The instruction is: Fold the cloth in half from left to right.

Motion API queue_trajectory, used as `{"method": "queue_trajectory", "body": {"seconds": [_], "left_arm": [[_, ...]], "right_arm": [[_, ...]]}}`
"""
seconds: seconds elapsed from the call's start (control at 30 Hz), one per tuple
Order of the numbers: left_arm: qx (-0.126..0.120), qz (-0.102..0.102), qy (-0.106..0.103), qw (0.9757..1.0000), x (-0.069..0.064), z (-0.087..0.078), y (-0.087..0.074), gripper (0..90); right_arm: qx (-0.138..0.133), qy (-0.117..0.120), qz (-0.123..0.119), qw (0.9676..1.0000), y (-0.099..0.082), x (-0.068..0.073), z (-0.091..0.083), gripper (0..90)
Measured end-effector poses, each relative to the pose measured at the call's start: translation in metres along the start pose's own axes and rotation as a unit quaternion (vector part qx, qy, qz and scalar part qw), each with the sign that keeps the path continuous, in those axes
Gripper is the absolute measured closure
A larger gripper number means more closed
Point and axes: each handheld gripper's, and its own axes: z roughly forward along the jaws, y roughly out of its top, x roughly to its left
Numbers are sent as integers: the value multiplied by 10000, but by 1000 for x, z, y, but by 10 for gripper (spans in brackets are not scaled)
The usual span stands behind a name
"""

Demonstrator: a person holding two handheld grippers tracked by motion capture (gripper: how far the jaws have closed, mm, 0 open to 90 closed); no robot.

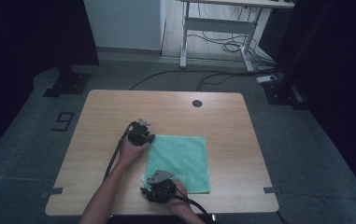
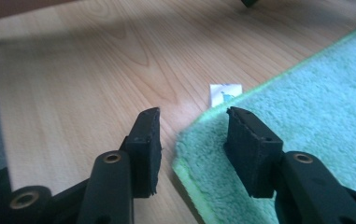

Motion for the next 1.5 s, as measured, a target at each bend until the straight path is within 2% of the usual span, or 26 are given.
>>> {"method": "queue_trajectory", "body": {"seconds": [0.17,0.4,0.53,0.73,1.0,1.13,1.17,1.37,1.5], "left_arm": [[7,58,-63,10000,-2,-1,-1,741],[-48,63,-105,9999,-6,-1,-3,858],[-21,-26,-177,9998,-5,-4,-3,885],[-177,-133,-285,9993,-1,-21,3,889],[-249,-153,-355,9989,-1,-32,8,890],[-253,-100,-345,9990,-2,-36,13,890],[-329,-118,-339,9988,-3,-39,15,890],[-425,-60,-303,9986,-1,-58,26,890],[-387,-69,-272,9989,0,-60,24,890]], "right_arm": [[69,-237,-104,9996,1,3,1,616],[179,-463,14,9988,4,-1,-1,803],[166,-424,158,9988,3,-4,-2,848],[-87,-342,304,9989,5,-3,-11,857],[-340,-296,392,9982,10,-3,-22,858],[-442,-294,470,9975,11,-4,-25,858],[-468,-307,480,9973,12,-4,-26,858],[-800,-298,463,9953,35,-4,-38,858],[-800,-306,488,9951,30,-4,-40,858]]}}
